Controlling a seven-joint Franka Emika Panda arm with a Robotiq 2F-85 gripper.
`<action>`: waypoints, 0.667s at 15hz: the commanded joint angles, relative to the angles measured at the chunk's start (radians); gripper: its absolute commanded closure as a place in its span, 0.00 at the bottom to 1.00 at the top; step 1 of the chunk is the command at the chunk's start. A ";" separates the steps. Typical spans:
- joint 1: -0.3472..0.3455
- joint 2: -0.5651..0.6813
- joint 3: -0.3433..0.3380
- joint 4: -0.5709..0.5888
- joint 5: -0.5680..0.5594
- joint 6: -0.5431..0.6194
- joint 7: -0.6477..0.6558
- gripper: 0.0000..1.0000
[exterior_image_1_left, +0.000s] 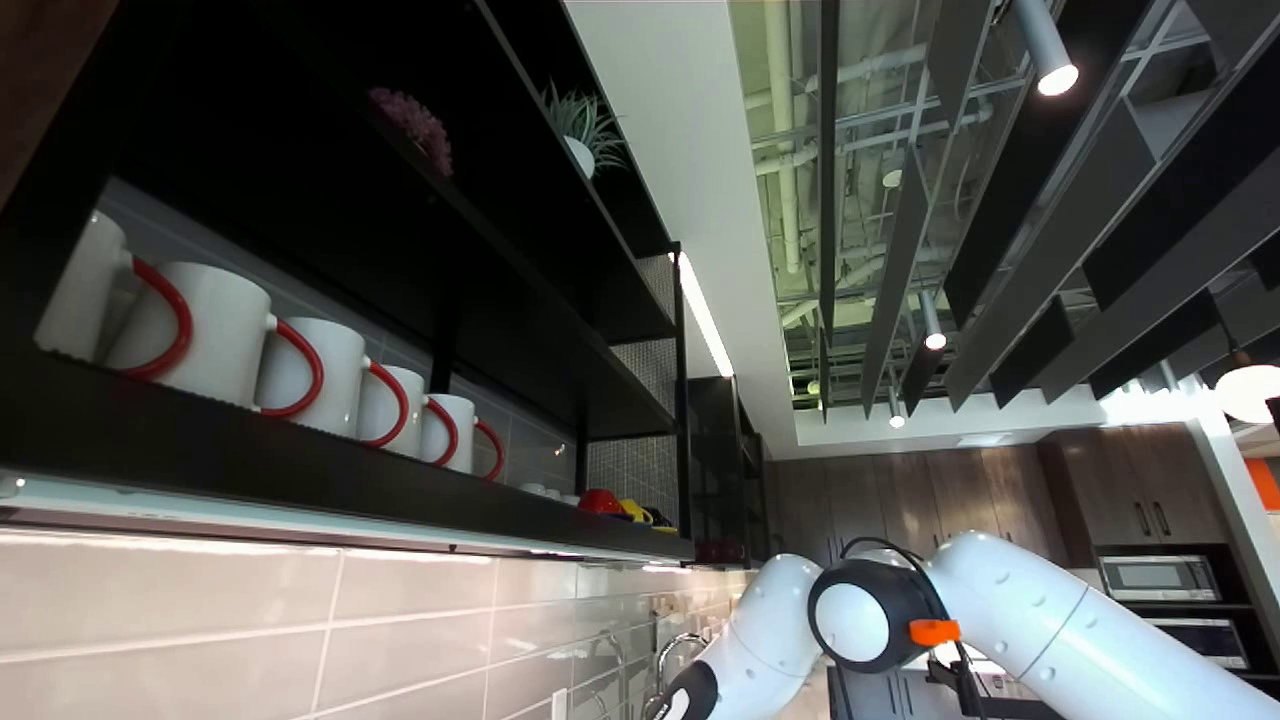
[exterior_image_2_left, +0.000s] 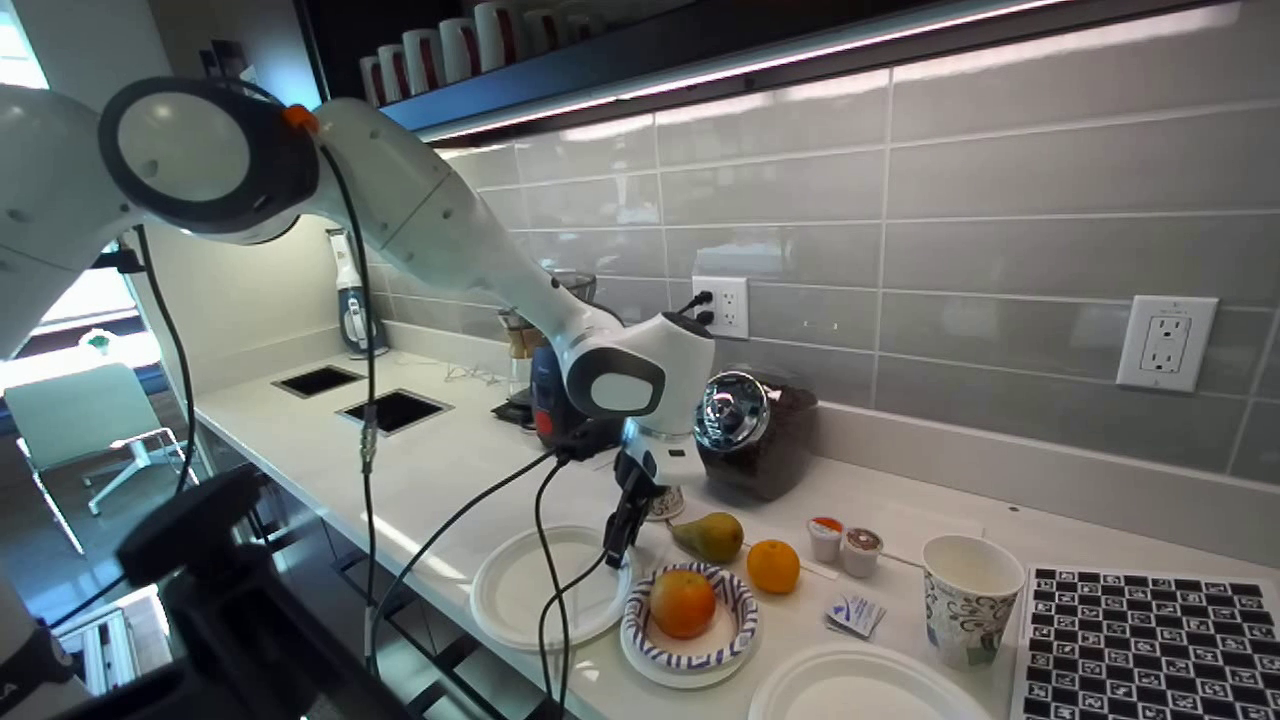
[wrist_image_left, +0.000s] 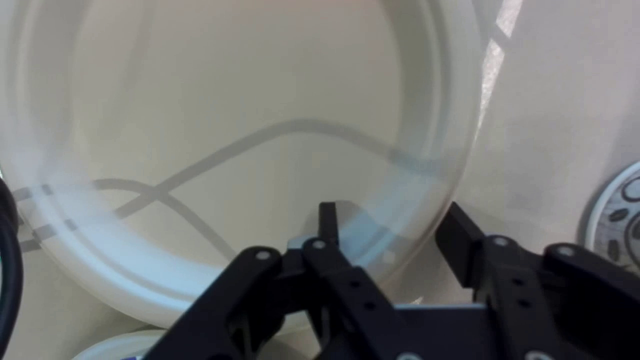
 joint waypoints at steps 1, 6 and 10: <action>-0.013 0.024 -0.005 0.044 0.015 -0.060 0.008 0.77; -0.019 0.003 -0.011 0.042 0.012 -0.091 -0.005 1.00; -0.010 -0.024 -0.013 0.027 0.002 -0.095 -0.013 1.00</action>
